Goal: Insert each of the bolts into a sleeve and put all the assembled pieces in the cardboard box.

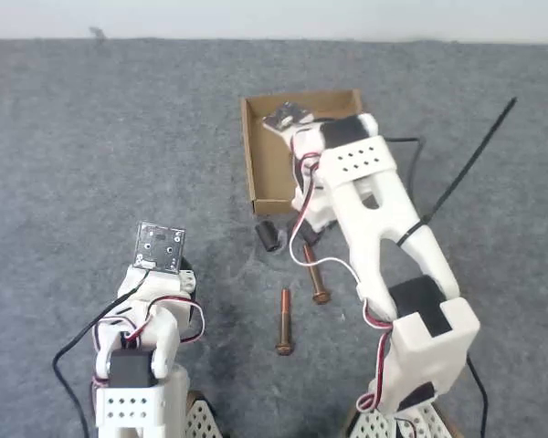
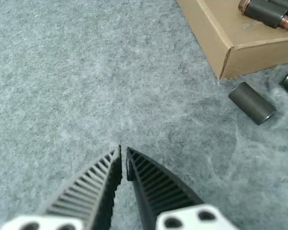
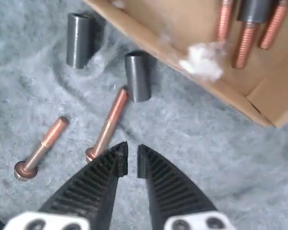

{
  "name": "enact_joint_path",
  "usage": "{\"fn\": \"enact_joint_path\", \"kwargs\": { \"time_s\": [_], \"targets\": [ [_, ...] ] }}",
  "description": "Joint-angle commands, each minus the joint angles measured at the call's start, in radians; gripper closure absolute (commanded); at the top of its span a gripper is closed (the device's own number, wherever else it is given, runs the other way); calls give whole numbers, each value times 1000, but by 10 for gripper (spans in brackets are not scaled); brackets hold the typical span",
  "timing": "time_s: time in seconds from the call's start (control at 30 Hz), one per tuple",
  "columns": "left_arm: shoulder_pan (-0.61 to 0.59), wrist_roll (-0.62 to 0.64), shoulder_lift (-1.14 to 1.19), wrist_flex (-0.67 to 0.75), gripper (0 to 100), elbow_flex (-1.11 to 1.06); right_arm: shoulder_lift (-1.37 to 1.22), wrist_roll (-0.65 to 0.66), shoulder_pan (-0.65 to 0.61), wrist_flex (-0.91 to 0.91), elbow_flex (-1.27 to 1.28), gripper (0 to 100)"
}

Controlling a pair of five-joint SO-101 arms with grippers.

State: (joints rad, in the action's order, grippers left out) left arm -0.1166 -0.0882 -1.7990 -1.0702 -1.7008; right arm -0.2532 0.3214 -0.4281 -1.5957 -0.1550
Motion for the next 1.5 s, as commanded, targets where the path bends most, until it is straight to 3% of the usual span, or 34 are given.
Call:
{"fn": "enact_joint_path", "kwargs": {
  "time_s": [0.0, 0.5, 0.93, 1.1, 1.23, 1.4, 1.47],
  "targets": [
    [-5, -5, -2, 14, 988, 15, 65, 12, -36, 47, 21, 899],
    [-5, -5, -2, 12, 988, 15, 64, 12, -71, 430, 267, 881],
    [-5, -6, -2, 12, 988, 15, -120, 61, -71, 519, 273, 878],
    [-5, -6, -2, 12, 988, 15, -125, 68, -73, 513, 265, 814],
    [-5, -6, -2, 12, 988, 15, -128, 92, -73, 513, 264, 850],
    [-5, -6, -2, 12, 988, 15, -128, 86, -70, 512, 264, 998],
    [-5, -6, -2, 12, 988, 15, -125, 55, -62, 501, 267, 987]
  ]
}}
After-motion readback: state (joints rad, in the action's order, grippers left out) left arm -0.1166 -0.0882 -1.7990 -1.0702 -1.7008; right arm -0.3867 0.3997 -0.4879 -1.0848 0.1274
